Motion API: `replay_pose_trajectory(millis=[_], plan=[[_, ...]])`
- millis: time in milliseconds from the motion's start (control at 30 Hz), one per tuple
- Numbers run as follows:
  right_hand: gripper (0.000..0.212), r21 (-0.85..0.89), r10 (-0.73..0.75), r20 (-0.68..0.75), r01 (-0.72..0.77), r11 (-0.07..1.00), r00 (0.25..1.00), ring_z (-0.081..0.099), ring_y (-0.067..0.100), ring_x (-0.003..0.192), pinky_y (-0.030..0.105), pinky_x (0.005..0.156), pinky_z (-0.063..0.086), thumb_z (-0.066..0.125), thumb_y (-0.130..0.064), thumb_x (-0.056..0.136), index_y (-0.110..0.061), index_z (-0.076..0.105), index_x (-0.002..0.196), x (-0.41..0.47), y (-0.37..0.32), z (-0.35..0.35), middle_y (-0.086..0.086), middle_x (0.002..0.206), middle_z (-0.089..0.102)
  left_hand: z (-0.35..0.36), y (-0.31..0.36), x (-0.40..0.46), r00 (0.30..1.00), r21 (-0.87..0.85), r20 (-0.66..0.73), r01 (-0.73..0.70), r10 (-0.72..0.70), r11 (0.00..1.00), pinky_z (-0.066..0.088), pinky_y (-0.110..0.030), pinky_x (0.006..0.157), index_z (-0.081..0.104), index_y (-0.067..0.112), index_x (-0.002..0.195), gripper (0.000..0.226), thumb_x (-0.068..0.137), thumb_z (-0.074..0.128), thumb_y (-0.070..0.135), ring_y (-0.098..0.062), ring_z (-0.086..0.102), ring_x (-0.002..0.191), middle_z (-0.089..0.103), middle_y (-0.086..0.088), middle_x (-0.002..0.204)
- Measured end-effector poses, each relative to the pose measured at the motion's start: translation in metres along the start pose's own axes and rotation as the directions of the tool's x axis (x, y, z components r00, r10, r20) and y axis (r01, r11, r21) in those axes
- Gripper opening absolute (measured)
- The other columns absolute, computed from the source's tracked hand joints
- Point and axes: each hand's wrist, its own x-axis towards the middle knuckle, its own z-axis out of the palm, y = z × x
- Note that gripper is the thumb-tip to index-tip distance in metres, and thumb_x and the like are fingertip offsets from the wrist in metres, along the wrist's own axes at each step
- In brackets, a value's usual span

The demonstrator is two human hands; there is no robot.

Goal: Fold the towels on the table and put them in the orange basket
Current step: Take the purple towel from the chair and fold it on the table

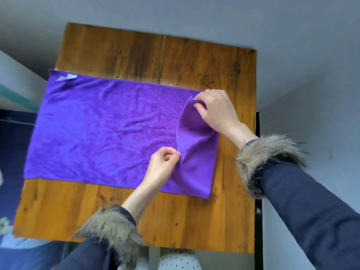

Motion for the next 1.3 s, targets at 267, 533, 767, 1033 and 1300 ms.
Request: replay_pose_trajectory(millis=[267,533,767,1033,1300], plan=[[0.018,0.269,-0.059,-0.042,0.069,0.961,0.997,0.058,0.027,0.092,0.033,0.08,0.042,0.056,-0.017,0.091,-0.004,0.066,0.097,0.052,-0.126,-0.01,0.01,0.093,0.065,-0.148,0.01,-0.023,0.97,-0.032,-0.081,-0.233,0.23,0.972,0.033,-0.007,0.05,0.054,0.015,0.081,0.015,0.093,0.053,0.007,0.007,0.045,0.052,0.052,0.006,0.07],[0.015,0.37,-0.126,-0.059,0.139,0.919,0.99,0.059,0.022,0.083,0.03,0.076,0.043,0.058,-0.016,0.089,-0.006,0.067,0.095,0.112,-0.226,0.023,0.007,0.09,0.065,-0.267,-0.012,-0.022,0.947,-0.142,-0.272,-0.214,0.17,0.966,0.043,-0.014,0.064,0.059,0.02,0.083,0.013,0.092,0.056,0.012,0.006,0.053,0.062,0.059,0.009,0.073],[0.03,0.311,0.005,0.118,-0.042,0.949,0.993,0.057,0.025,0.104,0.03,0.09,0.039,0.053,-0.027,0.093,-0.01,0.061,0.116,0.162,-0.25,0.096,0.009,0.11,0.064,-0.313,-0.057,0.029,0.871,0.074,-0.486,-0.038,0.069,0.997,0.042,-0.024,0.073,0.061,0.018,0.089,0.009,0.091,0.055,0.012,-0.011,0.055,0.073,0.063,-0.002,0.084],[0.062,-0.155,0.097,0.344,-0.045,0.987,0.934,0.027,0.029,0.138,0.048,0.108,0.03,0.051,-0.035,0.092,-0.01,0.03,0.144,0.128,-0.204,0.157,0.012,0.15,0.03,-0.287,-0.099,0.041,0.916,0.565,-0.362,0.067,0.174,0.823,0.024,-0.041,0.11,0.026,0.003,0.144,0.065,0.091,0.057,0.023,-0.029,0.025,0.138,0.029,-0.013,0.15],[0.072,-0.203,0.241,0.437,-0.166,0.965,0.867,0.002,0.022,0.146,0.056,0.111,0.019,0.046,-0.056,0.089,-0.029,0.016,0.148,0.12,-0.177,0.156,-0.002,0.159,0.004,-0.294,-0.095,0.056,0.943,0.745,-0.265,0.067,0.202,0.664,0.024,-0.042,0.11,0.028,0.006,0.145,0.068,0.089,0.057,0.033,-0.025,0.019,0.141,0.018,-0.008,0.156]])
